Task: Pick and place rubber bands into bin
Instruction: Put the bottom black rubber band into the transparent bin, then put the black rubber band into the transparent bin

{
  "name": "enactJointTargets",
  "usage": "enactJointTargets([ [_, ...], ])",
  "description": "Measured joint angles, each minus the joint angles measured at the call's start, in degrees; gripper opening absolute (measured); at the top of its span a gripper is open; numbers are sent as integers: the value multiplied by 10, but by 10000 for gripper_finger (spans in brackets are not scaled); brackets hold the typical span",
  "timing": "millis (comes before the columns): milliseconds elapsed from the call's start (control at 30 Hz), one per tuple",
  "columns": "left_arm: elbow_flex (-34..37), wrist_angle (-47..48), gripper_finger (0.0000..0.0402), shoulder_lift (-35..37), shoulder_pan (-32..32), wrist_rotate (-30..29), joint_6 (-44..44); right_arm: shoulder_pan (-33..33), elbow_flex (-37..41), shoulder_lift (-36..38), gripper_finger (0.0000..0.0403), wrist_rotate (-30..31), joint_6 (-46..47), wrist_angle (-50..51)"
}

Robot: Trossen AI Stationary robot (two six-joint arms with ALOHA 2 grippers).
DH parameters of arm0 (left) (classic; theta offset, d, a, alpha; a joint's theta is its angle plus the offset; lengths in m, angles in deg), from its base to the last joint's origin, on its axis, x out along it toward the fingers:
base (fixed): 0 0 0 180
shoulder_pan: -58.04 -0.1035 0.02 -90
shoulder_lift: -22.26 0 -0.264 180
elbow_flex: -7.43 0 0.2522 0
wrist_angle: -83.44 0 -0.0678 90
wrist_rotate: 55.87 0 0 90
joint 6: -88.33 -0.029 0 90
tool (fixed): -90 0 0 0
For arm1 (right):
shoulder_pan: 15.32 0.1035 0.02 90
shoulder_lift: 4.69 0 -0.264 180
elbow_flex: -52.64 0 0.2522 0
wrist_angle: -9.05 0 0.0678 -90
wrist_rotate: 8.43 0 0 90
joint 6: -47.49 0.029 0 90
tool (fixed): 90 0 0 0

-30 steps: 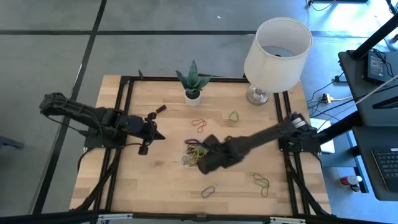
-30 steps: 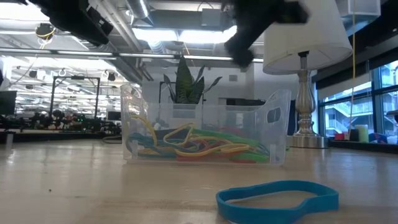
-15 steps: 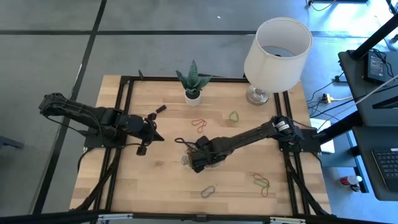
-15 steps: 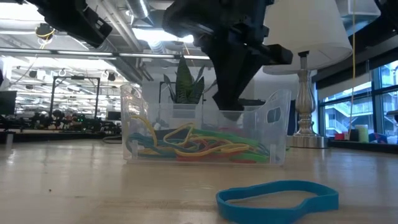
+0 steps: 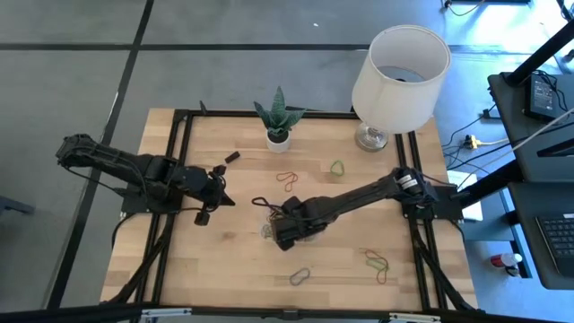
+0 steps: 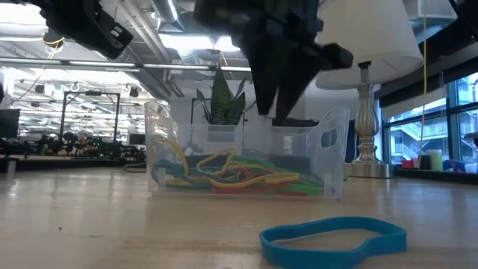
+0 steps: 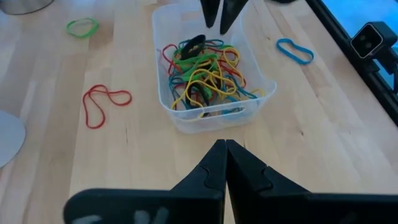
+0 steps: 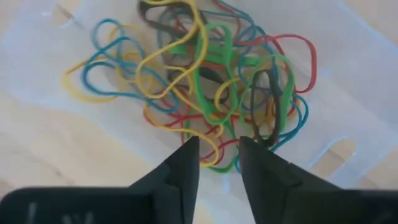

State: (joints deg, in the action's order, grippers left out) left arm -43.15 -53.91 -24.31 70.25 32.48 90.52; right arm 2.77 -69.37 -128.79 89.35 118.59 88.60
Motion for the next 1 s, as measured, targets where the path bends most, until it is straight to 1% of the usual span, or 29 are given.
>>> enactJointTargets([
  [167,0,1,2,0,0,0,0,13,-55,1,104,4,-37,41],
  [300,0,1,2,0,0,-1,0,31,-97,1,81,36,-42,89],
  [433,0,1,2,0,0,-3,2,58,-116,5,39,39,-73,98],
  [500,0,1,2,0,0,-8,8,74,-110,16,13,43,-82,86],
  [533,0,0,2,0,0,-13,14,82,-103,24,7,45,-81,86],
  [667,0,-1,6,0,0,-26,34,105,-57,53,6,46,-67,85],
  [767,0,-4,13,0,0,-33,46,115,0,90,3,46,-54,62],
  [833,0,-4,19,0,0,-34,47,121,53,123,3,47,-49,36],
  [900,0,-5,27,0,0,-40,48,124,120,163,2,46,-41,-10],
  [1000,0,-4,42,0,0,-75,69,125,228,235,2,51,-37,-87],
])
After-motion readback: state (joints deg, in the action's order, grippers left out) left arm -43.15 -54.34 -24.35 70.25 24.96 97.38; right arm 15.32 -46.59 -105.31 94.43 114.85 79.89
